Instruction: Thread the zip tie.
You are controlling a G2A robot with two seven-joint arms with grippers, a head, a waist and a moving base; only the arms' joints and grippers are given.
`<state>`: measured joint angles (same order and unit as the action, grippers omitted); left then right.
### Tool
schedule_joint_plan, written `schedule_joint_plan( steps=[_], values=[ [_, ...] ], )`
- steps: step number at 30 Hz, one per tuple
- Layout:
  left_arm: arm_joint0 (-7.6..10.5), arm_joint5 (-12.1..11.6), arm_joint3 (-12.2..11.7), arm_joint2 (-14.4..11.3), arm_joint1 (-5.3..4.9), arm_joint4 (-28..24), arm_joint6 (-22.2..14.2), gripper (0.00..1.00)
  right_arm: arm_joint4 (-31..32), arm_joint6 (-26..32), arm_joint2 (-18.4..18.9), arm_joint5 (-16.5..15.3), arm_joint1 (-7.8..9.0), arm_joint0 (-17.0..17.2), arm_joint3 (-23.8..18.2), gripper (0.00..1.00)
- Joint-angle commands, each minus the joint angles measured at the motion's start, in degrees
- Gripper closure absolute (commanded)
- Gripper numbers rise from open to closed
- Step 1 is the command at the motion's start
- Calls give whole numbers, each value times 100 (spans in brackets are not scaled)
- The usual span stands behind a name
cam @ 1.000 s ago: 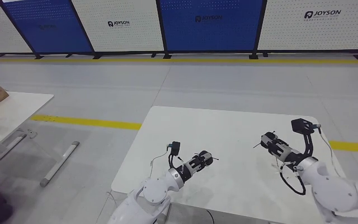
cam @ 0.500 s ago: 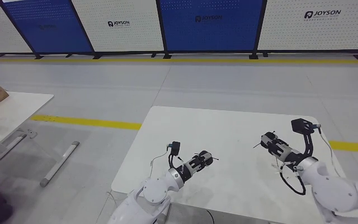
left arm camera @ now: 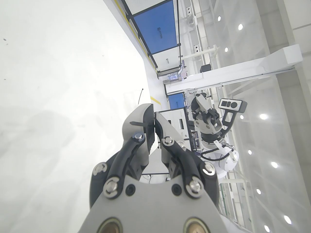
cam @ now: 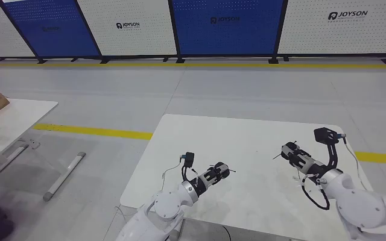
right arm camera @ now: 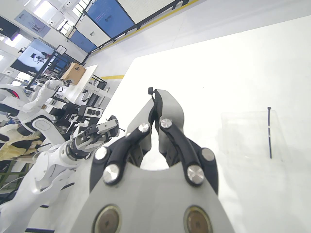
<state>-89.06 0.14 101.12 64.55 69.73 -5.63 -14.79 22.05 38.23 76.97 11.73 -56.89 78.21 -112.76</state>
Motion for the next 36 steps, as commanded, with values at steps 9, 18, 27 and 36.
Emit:
schedule_joint_plan(
  steps=[9, 18, 27, 36],
  values=[
    [0, 0, 0, 0, 0, 0, 0, 100, 33, -1844, -600, 104, -188, 444, -240, 100],
    [0, 0, 0, 0, 0, 0, 0, 100, 265, -2125, -831, 173, -230, 424, -131, 100],
    [0, 0, 0, 0, 0, 0, 0, 100, 265, -2125, -831, 173, -230, 424, -131, 100],
    [184, 60, 113, -238, 55, 524, 708, 100, 265, -2125, -831, 173, -230, 424, -131, 100]
  ],
)
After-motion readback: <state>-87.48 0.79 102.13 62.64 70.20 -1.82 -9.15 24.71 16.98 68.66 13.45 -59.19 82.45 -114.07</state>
